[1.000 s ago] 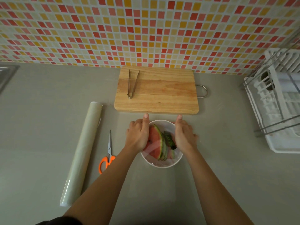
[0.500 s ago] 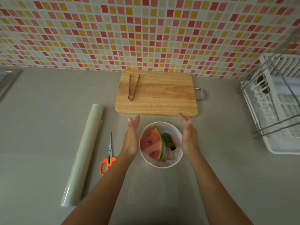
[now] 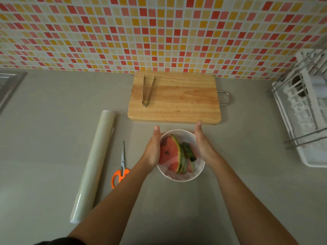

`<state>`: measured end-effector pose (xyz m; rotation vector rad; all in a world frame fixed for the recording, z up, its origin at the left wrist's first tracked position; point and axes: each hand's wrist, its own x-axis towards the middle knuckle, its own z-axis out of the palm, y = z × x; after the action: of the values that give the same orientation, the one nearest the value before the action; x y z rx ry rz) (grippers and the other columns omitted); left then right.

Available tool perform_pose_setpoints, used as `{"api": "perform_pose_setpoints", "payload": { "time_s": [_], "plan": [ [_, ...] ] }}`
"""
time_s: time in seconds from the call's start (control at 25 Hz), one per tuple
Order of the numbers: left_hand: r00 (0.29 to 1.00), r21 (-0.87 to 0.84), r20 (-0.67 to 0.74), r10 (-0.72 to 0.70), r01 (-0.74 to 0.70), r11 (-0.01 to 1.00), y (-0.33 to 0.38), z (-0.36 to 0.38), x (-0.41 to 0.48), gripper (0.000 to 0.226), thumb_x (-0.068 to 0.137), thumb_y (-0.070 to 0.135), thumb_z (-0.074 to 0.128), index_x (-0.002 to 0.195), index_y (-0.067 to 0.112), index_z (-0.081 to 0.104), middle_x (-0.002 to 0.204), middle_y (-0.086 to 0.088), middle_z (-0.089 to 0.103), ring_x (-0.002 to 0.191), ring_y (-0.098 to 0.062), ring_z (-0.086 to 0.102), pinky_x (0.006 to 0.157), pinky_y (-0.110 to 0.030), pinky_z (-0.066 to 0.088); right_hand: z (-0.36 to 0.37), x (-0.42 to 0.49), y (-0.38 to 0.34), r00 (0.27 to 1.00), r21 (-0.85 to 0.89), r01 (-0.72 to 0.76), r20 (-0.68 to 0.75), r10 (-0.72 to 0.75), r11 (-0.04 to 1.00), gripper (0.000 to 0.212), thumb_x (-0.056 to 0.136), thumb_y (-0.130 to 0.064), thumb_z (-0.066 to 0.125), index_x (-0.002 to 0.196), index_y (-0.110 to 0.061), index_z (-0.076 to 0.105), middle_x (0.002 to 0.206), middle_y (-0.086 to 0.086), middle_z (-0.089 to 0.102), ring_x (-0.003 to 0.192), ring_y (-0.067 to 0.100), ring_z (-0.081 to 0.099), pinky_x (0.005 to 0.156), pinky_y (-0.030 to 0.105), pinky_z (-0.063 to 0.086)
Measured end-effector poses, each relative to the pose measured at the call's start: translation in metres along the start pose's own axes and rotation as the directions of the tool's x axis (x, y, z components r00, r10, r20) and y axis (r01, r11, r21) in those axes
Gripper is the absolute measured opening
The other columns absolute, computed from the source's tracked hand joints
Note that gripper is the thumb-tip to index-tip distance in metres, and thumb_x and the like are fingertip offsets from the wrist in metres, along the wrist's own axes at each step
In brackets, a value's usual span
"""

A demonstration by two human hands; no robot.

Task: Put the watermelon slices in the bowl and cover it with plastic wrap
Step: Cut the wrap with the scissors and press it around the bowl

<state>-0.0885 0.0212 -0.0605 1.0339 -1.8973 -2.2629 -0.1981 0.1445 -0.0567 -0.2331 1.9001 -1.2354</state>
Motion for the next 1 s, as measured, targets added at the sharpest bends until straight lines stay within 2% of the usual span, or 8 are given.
{"api": "perform_pose_setpoints", "payload": {
  "time_s": [0.16, 0.36, 0.52, 0.6, 0.68, 0.8, 0.88, 1.0],
  "plan": [
    [0.997, 0.169, -0.075, -0.005, 0.017, 0.985, -0.003, 0.0, 0.002, 0.082, 0.092, 0.063, 0.007, 0.103, 0.015, 0.072, 0.104, -0.012, 0.071, 0.102, -0.022, 0.064, 0.098, -0.041, 0.047, 0.003, -0.003, -0.001, 0.994, -0.203, 0.059, -0.078, -0.077, 0.977, 0.119, 0.056, -0.095, 0.003, 0.086, 0.005, 0.059, 0.09, 0.027, 0.066, 0.087, 0.033, 0.065, 0.083, 0.044, 0.05],
    [0.98, 0.252, -0.2, 0.004, 0.047, 0.966, -0.005, 0.002, 0.002, 0.085, 0.085, 0.07, 0.004, 0.085, 0.018, 0.071, 0.093, -0.009, 0.068, 0.091, -0.019, 0.062, 0.085, -0.035, 0.046, 0.005, -0.007, 0.002, 0.97, -0.348, -0.019, -0.235, -0.068, 0.937, 0.086, 0.06, -0.091, -0.003, 0.051, -0.019, 0.043, 0.053, -0.003, 0.05, 0.058, 0.021, 0.055, 0.06, 0.036, 0.042],
    [0.945, 0.36, -0.319, 0.074, 0.049, 0.932, -0.001, 0.01, -0.004, 0.081, 0.087, 0.068, 0.004, 0.056, 0.016, 0.059, 0.07, -0.01, 0.063, 0.077, -0.025, 0.061, 0.069, -0.033, 0.044, 0.005, -0.008, 0.0, 0.958, -0.386, -0.099, -0.287, -0.017, 0.917, 0.092, 0.058, -0.091, -0.008, 0.05, -0.018, 0.048, 0.056, 0.0, 0.056, 0.062, 0.021, 0.057, 0.066, 0.038, 0.043],
    [0.904, 0.386, -0.412, 0.109, 0.065, 0.92, 0.001, 0.01, -0.008, 0.086, 0.088, 0.067, 0.002, 0.052, 0.012, 0.058, 0.076, -0.024, 0.063, 0.082, -0.038, 0.061, 0.08, -0.046, 0.048, 0.007, -0.01, 0.0, 0.93, -0.412, -0.138, -0.367, -0.025, 0.901, 0.104, 0.058, -0.09, -0.01, 0.056, -0.012, 0.058, 0.06, 0.004, 0.06, 0.063, 0.021, 0.058, 0.06, 0.036, 0.042],
    [0.876, 0.178, -0.482, 0.005, 0.092, 0.98, -0.006, 0.004, -0.011, 0.093, 0.089, 0.066, -0.001, 0.074, 0.007, 0.071, 0.084, -0.022, 0.068, 0.088, -0.035, 0.063, 0.088, -0.049, 0.049, 0.008, -0.011, 0.006, 0.881, -0.274, -0.062, -0.467, -0.077, 0.96, 0.103, 0.072, -0.081, -0.006, 0.073, -0.006, 0.064, 0.077, 0.012, 0.067, 0.075, 0.025, 0.062, 0.066, 0.04, 0.047],
    [0.914, -0.256, -0.402, -0.051, -0.059, 0.965, -0.031, 0.017, -0.036, 0.073, 0.094, 0.061, 0.006, 0.105, 0.023, 0.068, 0.101, -0.004, 0.072, 0.103, -0.023, 0.065, 0.085, -0.032, 0.051, 0.012, -0.024, 0.015, 0.934, 0.384, 0.188, -0.355, -0.043, 0.904, 0.083, 0.087, -0.064, -0.002, 0.124, -0.015, 0.054, 0.127, 0.005, 0.057, 0.119, 0.019, 0.051, 0.102, 0.035, 0.037],
    [0.949, -0.382, -0.311, 0.041, -0.164, 0.909, -0.041, 0.029, -0.047, 0.065, 0.096, 0.058, 0.012, 0.128, 0.021, 0.056, 0.128, -0.005, 0.063, 0.119, -0.019, 0.057, 0.1, -0.034, 0.044, 0.018, -0.037, 0.025, 0.965, 0.504, 0.179, -0.256, -0.052, 0.845, 0.084, 0.081, -0.069, 0.002, 0.131, -0.02, 0.048, 0.129, 0.001, 0.056, 0.12, 0.014, 0.05, 0.103, 0.031, 0.036],
    [0.959, -0.58, -0.282, -0.022, -0.153, 0.8, -0.016, 0.001, -0.024, 0.066, 0.097, 0.055, 0.013, 0.149, 0.016, 0.024, 0.153, -0.005, 0.033, 0.137, -0.02, 0.036, 0.116, -0.038, 0.023, 0.034, -0.053, 0.047, 0.929, 0.52, 0.191, -0.369, 0.017, 0.832, 0.073, 0.086, -0.066, 0.005, 0.114, -0.028, 0.06, 0.113, -0.004, 0.066, 0.105, 0.003, 0.06, 0.089, 0.02, 0.046]
  ]
}}
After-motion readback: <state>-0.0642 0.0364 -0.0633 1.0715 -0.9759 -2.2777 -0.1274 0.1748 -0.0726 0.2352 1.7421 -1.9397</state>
